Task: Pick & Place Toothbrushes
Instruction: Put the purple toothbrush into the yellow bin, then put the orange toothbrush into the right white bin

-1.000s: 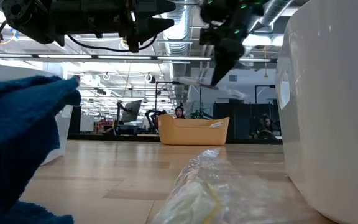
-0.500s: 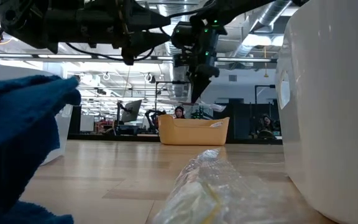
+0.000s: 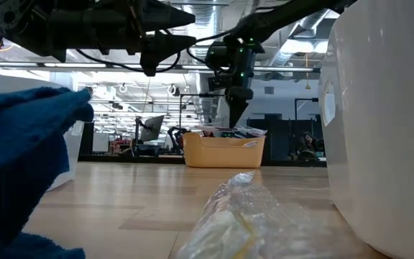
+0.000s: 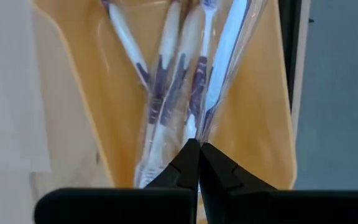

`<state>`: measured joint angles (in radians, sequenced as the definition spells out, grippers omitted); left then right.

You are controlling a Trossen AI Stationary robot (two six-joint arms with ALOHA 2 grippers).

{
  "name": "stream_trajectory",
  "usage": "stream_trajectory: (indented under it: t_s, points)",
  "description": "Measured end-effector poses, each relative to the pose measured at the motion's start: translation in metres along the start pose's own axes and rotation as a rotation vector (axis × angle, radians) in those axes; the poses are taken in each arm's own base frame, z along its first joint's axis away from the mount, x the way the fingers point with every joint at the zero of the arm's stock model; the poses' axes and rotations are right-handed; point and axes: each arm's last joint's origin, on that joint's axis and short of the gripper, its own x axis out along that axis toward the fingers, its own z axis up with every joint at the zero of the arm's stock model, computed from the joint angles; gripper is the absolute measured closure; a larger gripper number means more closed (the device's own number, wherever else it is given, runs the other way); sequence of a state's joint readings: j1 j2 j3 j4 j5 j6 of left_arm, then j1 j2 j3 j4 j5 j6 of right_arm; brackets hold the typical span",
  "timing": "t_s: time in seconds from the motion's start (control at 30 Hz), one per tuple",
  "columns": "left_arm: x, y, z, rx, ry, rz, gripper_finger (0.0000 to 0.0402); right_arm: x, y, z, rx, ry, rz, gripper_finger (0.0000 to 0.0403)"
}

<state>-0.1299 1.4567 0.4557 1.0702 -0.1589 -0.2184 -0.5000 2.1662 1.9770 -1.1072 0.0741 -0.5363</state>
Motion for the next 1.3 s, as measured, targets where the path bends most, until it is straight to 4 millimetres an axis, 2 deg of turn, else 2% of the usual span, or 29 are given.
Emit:
stream_trajectory:
  t_s: [0.33,0.97,1.1,1.3]
  points:
    - [0.0000,0.0000,0.0002,0.000,-0.002,0.002,0.0198,-0.0004,0.0003,0.0066,-0.078,-0.077,0.013,0.0403]
    - [0.0000,0.0001,0.0002,0.000,-0.003,0.005,0.0198,0.0042,-0.0033,0.0046,-0.067,-0.085,0.002,0.0400]
    - [0.0000,0.0001,0.0002,0.000,-0.003,0.005,0.0198,0.0042,-0.0026,0.0042,-0.067,-0.079,0.006,0.0369]
    - [0.0000,0.0001,0.0002,0.000,-0.002,0.003,0.0198,0.0042,-0.0037,0.0050,-0.057,-0.089,-0.002,0.0291]
